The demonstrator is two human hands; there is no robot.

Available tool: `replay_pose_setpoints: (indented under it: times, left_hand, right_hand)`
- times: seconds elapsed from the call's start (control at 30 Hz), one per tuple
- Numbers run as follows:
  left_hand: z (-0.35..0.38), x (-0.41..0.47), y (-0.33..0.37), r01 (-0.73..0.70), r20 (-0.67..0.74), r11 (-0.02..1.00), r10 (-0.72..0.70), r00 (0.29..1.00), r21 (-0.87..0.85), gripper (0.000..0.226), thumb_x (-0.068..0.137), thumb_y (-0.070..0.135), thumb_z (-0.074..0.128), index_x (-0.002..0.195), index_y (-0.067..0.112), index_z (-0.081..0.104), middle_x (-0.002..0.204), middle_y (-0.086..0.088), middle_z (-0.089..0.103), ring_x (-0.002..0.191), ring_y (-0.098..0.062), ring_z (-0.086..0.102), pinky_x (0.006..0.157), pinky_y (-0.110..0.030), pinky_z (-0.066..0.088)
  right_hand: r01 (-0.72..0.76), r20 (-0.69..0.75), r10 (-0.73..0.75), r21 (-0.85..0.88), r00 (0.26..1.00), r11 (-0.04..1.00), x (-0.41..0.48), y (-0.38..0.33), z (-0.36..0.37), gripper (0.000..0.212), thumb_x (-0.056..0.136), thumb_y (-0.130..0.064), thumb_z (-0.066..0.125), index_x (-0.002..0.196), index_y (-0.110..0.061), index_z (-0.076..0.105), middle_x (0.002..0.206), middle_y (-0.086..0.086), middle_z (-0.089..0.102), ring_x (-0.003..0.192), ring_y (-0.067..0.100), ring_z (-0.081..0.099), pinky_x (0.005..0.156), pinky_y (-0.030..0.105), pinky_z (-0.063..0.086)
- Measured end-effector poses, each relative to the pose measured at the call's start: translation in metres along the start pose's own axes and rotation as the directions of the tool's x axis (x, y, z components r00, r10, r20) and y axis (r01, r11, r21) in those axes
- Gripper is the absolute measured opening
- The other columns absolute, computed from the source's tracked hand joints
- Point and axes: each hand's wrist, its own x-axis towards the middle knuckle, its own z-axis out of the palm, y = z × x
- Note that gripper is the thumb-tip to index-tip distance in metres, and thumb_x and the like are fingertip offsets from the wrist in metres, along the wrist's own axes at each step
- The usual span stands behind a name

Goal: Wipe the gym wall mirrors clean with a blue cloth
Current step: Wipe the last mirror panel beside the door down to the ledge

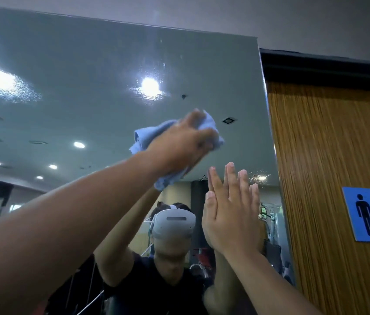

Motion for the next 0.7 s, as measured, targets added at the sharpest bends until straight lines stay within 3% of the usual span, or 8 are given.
replay_pose_setpoints:
  times: [0.07,0.13,0.3,0.43,0.57,0.7]
  left_hand:
    - [-0.001,-0.008,-0.003,-0.161,0.054,0.986,0.159,0.986,0.039,0.039,0.097,0.057,0.037,0.12,0.039,0.063,0.148,-0.006,0.042,0.107,-0.033,0.06,0.087,-0.041,0.052]
    - [-0.002,-0.004,-0.022,-0.17,0.02,0.983,0.169,0.985,0.074,0.042,0.096,0.056,0.039,0.123,0.037,0.064,0.148,-0.006,0.045,0.11,-0.034,0.061,0.089,-0.041,0.051]
    - [0.006,0.045,-0.04,0.129,-0.177,0.989,-0.115,0.977,0.066,0.041,0.095,0.058,0.038,0.113,0.032,0.064,0.123,-0.007,0.05,0.102,-0.034,0.06,0.079,-0.034,0.043]
    - [0.013,0.065,-0.029,0.254,-0.199,0.96,-0.227,0.953,0.121,0.032,0.103,0.044,0.046,0.121,0.027,0.066,0.133,-0.012,0.047,0.11,-0.036,0.057,0.078,-0.031,0.034]
    - [0.01,0.048,-0.01,-0.011,-0.083,0.989,0.023,0.996,0.144,0.029,0.103,0.045,0.047,0.124,0.033,0.064,0.144,-0.007,0.043,0.118,-0.03,0.054,0.087,-0.03,0.036]
    - [0.017,-0.01,0.032,-0.363,0.061,0.926,0.358,0.932,0.104,0.03,0.103,0.048,0.043,0.12,0.035,0.064,0.143,-0.01,0.047,0.107,-0.028,0.059,0.084,-0.036,0.044]
  right_hand:
    - [0.037,0.01,-0.037,0.023,0.999,0.999,-0.001,0.006,-0.004,0.055,0.107,-0.037,0.022,0.161,-0.03,0.022,0.17,0.005,0.02,0.157,0.031,0.015,0.124,0.047,0.004]
    - [0.072,0.016,-0.073,0.024,0.997,0.997,-0.004,0.02,-0.007,0.056,0.107,-0.035,0.02,0.162,-0.032,0.016,0.171,0.004,0.018,0.158,0.028,0.011,0.126,0.047,0.006]
    - [0.04,0.063,-0.033,-0.109,0.997,0.993,-0.008,0.068,-0.003,0.058,0.109,-0.037,0.013,0.165,-0.029,0.004,0.173,-0.003,-0.001,0.159,0.022,-0.007,0.128,0.052,0.011]
    - [0.068,0.049,-0.064,-0.07,0.997,0.995,-0.017,0.075,-0.007,0.059,0.109,-0.043,0.001,0.165,-0.025,0.009,0.173,-0.001,0.005,0.159,0.019,-0.001,0.128,0.047,0.008]
    - [0.064,0.045,-0.061,-0.048,0.997,0.997,-0.017,0.073,-0.009,0.06,0.108,-0.044,0.0,0.165,-0.024,0.01,0.173,-0.002,0.004,0.159,0.019,-0.002,0.128,0.045,0.005]
    - [0.048,0.058,-0.046,-0.032,0.997,0.998,-0.017,0.074,-0.013,0.062,0.107,-0.046,-0.002,0.164,-0.024,0.007,0.172,-0.003,0.004,0.159,0.016,-0.004,0.128,0.041,0.0]
